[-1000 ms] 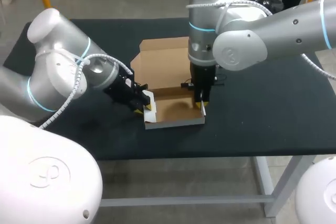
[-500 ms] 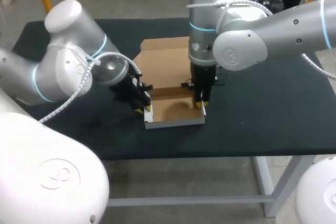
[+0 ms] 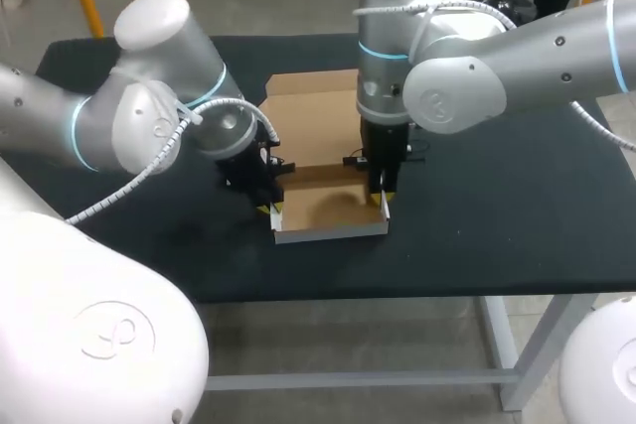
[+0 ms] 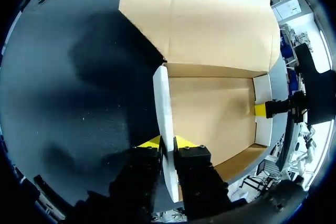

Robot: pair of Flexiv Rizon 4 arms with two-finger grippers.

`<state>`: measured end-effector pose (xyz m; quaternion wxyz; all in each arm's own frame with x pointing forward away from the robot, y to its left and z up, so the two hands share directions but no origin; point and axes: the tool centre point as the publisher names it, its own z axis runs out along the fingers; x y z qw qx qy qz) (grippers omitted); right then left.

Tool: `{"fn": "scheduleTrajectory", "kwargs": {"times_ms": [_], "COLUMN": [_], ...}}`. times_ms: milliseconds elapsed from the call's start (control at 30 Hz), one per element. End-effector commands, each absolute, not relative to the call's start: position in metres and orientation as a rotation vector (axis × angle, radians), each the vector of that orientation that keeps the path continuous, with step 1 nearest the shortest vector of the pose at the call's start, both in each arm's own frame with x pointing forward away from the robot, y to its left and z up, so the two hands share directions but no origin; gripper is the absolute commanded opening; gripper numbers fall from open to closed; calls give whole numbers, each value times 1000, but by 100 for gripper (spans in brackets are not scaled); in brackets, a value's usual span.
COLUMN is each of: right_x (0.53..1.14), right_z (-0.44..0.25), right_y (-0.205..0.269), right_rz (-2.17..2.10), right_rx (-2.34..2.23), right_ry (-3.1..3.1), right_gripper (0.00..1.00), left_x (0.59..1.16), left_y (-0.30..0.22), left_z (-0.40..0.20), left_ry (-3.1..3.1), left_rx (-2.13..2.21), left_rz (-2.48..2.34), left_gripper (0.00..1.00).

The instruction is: Assemble the packaging by folding the flat box into shape, placing the metal phone stand inside, and closing the box properly

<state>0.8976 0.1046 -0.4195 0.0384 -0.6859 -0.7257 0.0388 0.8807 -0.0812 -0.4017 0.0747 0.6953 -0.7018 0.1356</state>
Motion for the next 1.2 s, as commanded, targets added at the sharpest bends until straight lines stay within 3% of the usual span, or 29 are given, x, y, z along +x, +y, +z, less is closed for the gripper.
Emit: {"fn": "scheduleTrajectory", "kwargs": {"times_ms": [33,333,667,1133,1200], "right_x": [898,898,898,898,897], "right_z": [-419,-419,-419,-417,-414], "right_y": [108,108,108,108,108], "right_rz": [127,127,127,122,111], "right_rx": [-2100,-2100,-2100,-2104,-2107], "right_ry": [-2226,-2226,-2226,-2229,-2235], "right_gripper": [0,0,0,0,17], "left_x": [885,884,884,881,881], "left_y": [-88,-89,-89,-89,-89], "left_z": [-410,-415,-421,-424,-424], "left_ry": [-2214,-2242,-2280,-2329,-2332], "left_rx": [2206,2224,2264,2296,2298], "left_rz": [208,166,105,86,89], "left_gripper": [7,12,0,0,0]}}
